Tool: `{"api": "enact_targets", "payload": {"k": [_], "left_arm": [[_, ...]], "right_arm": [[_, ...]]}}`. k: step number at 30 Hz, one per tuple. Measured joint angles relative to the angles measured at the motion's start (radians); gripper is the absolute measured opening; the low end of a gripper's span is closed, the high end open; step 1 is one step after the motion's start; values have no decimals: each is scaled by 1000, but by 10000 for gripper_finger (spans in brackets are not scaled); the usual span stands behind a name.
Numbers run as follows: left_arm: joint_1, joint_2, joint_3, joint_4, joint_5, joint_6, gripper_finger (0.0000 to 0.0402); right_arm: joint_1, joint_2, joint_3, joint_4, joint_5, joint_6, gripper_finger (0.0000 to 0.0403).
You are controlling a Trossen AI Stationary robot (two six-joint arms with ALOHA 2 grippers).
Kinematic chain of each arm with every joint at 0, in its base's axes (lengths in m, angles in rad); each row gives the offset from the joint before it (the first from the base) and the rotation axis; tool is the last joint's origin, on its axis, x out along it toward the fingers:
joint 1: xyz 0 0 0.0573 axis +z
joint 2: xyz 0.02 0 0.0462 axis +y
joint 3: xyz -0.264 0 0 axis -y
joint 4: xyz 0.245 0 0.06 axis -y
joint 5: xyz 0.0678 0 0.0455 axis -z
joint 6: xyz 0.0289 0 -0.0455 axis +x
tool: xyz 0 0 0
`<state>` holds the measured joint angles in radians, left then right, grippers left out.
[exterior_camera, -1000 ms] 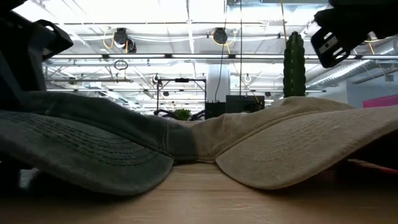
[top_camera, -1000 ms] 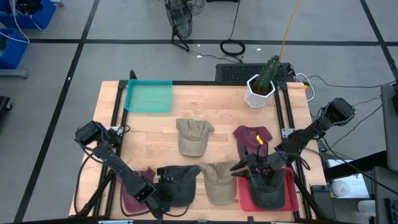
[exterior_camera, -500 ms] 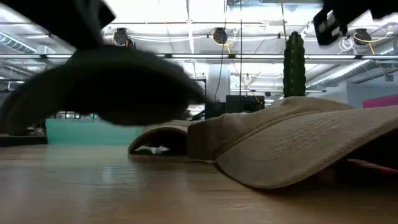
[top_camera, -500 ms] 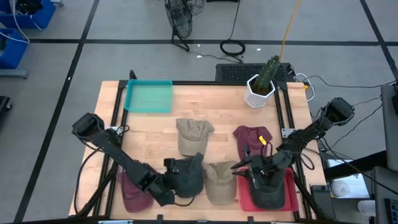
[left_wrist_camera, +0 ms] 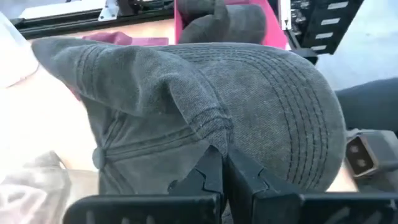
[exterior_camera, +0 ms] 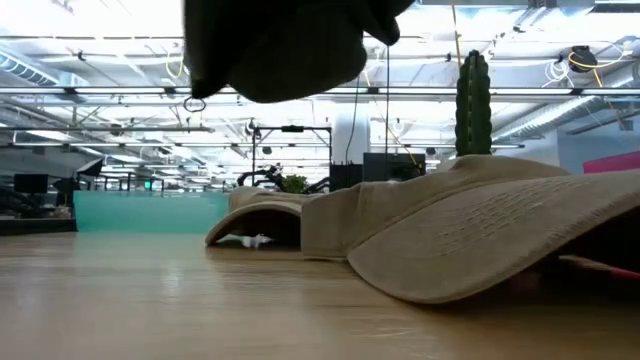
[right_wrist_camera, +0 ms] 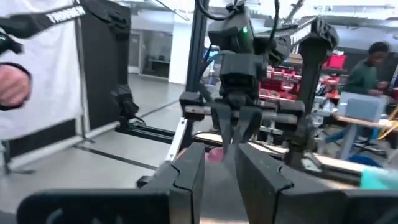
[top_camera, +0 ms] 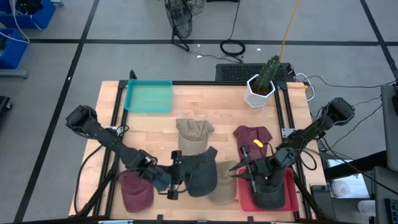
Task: Pick & Place hat
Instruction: Put the black cap into the red bin
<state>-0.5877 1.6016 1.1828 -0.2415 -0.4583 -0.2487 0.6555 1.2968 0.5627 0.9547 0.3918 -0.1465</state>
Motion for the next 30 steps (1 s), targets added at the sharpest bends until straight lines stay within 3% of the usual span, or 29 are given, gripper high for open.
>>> {"api": "enact_targets", "payload": {"k": [10, 17, 22, 30], "left_arm": [[137, 15, 0, 76, 43, 78, 6], [190, 18, 1, 116, 119, 207, 7], [212, 18, 1, 114, 204, 317, 13], [248, 18, 1, 94, 215, 343, 10]], "right_arm": [[-87, 0, 236, -510, -36, 8, 77], [-182, 0, 240, -534, -138, -20, 82], [-316, 15, 242, -552, -281, 19, 103], [-398, 15, 241, -549, -404, -7, 136]]}}
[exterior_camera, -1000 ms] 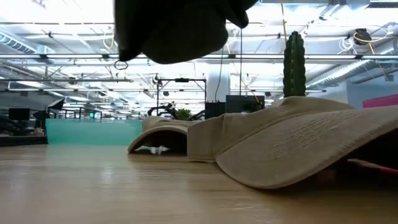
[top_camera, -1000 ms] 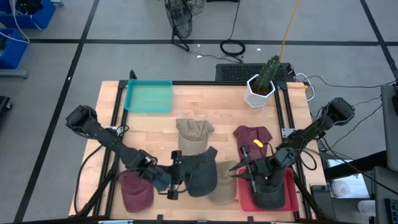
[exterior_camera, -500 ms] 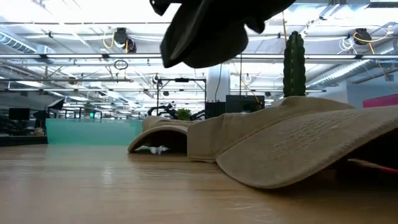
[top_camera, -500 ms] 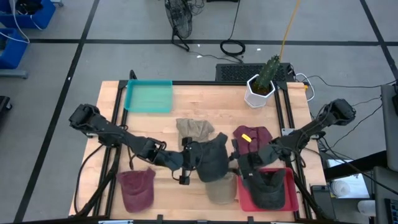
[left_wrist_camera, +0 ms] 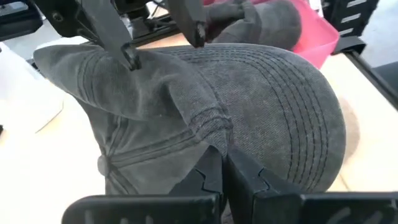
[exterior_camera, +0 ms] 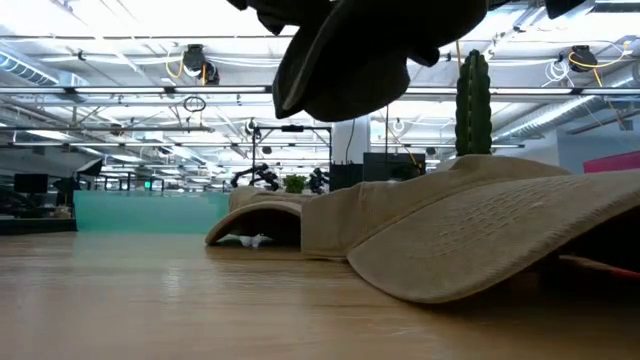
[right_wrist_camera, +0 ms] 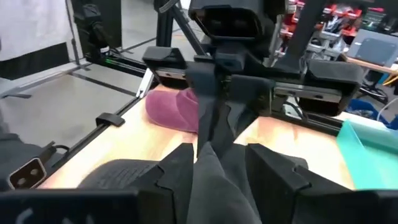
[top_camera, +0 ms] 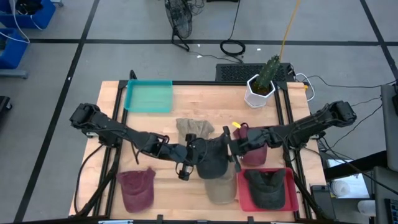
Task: Pick & Place hat
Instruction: Put the black cap into the red bin
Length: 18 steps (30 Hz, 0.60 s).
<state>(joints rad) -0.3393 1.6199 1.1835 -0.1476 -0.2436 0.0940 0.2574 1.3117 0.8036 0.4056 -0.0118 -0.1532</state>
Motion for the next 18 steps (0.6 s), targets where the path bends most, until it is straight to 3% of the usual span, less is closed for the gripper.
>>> {"api": "enact_targets", "payload": {"k": [9, 18], "left_arm": [[28, 0, 0, -6, 37, 7, 9], [54, 0, -1, -11, 86, 31, 8]], "right_arm": [[-10, 46, 11, -1, -41, 44, 149], [-21, 154, 204, -336, -11, 32, 144]]}}
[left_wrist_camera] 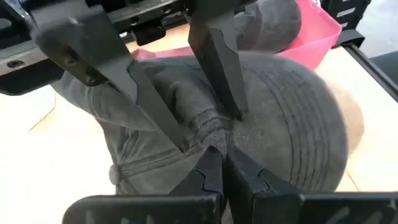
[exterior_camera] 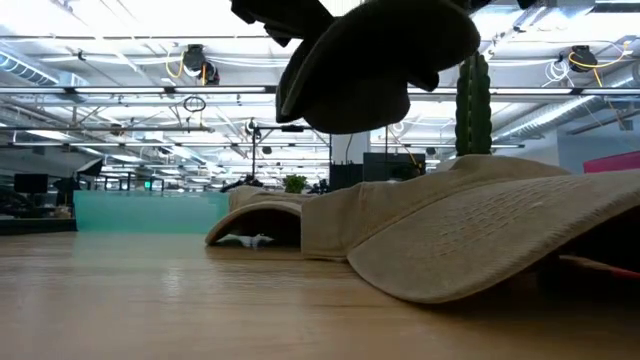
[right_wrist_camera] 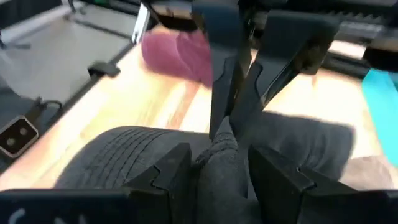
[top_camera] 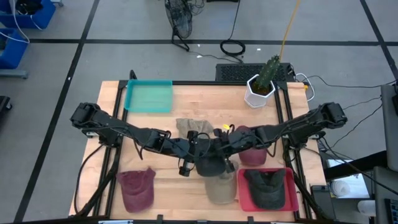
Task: Pick & Place hat
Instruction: Put the black cap into the red bin
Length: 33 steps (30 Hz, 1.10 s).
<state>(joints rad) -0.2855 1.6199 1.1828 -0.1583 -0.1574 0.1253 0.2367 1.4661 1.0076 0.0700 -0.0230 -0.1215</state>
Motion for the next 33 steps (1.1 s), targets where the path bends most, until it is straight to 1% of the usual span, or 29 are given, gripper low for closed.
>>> {"api": "enact_targets", "payload": {"k": [4, 7, 9, 13, 15, 20, 24, 27, 30, 33], "left_arm": [[-12, -1, 0, -6, -2, -5, 17], [-26, -1, 0, -28, -14, -27, 8], [-40, -1, 0, -23, -37, -23, 6], [-63, -1, 0, -18, -128, -30, 20], [-71, -1, 0, -11, -147, -30, 21], [-90, -1, 0, 5, -159, -31, 6], [-91, -1, 0, 19, -159, -45, 18], [-91, -1, 0, 34, -159, -52, 16], [-92, -1, 0, 35, -159, -58, 6], [-95, 0, -1, 40, -160, -59, 13]], "right_arm": [[1, -10, 15, -23, -5, 3, 137], [0, -26, 15, -29, -4, 31, 129], [0, -28, 15, -32, -3, 52, 122], [7, -18, 15, -30, -3, 83, 99], [11, -9, 15, -31, -4, 93, 86], [28, -8, 15, -28, -4, 109, 66], [42, -8, 15, -29, -2, 110, 54], [53, -8, 15, -32, 4, 107, 41], [66, -8, 15, -39, 43, 84, 17], [90, -8, 15, -44, 101, 34, 5]]}}
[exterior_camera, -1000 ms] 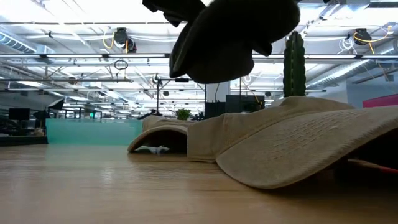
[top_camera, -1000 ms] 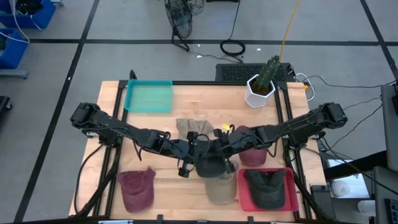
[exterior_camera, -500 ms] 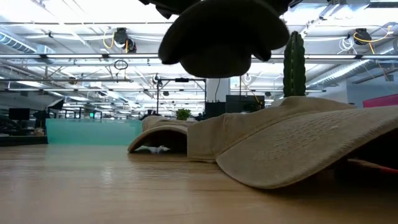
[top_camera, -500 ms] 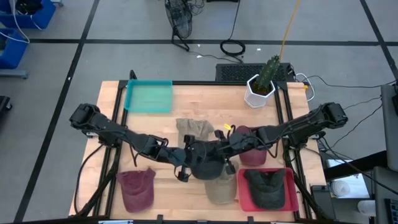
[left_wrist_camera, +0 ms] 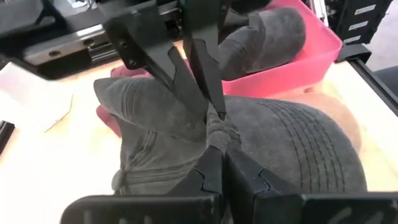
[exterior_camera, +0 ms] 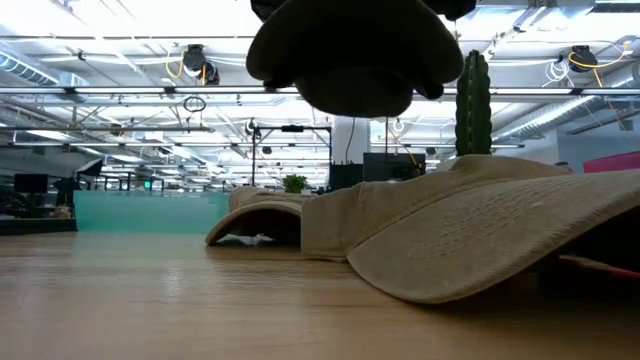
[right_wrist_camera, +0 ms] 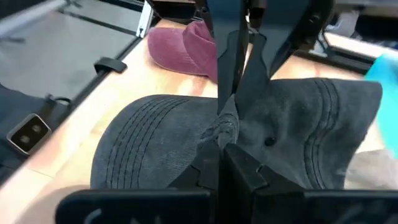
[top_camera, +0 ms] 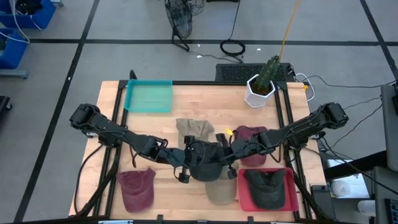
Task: Pick & Place hat
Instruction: Put the black cap into the red bin
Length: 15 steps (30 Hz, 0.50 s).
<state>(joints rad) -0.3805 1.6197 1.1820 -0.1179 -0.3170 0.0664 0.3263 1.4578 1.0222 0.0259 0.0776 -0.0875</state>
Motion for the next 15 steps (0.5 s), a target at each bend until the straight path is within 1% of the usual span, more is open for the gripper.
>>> {"api": "enact_targets", "payload": {"k": [5, 10, 15], "left_arm": [[-2, 0, 0, 19, 0, -18, 25], [-1, -1, 1, 22, 19, -43, 24], [1, -9, 1, 44, 29, -38, 47]], "right_arm": [[24, 2, 0, -2, 55, -34, 3], [34, -29, -2, -22, 56, -19, 2], [44, -96, -2, -145, 54, 41, 1]]}}
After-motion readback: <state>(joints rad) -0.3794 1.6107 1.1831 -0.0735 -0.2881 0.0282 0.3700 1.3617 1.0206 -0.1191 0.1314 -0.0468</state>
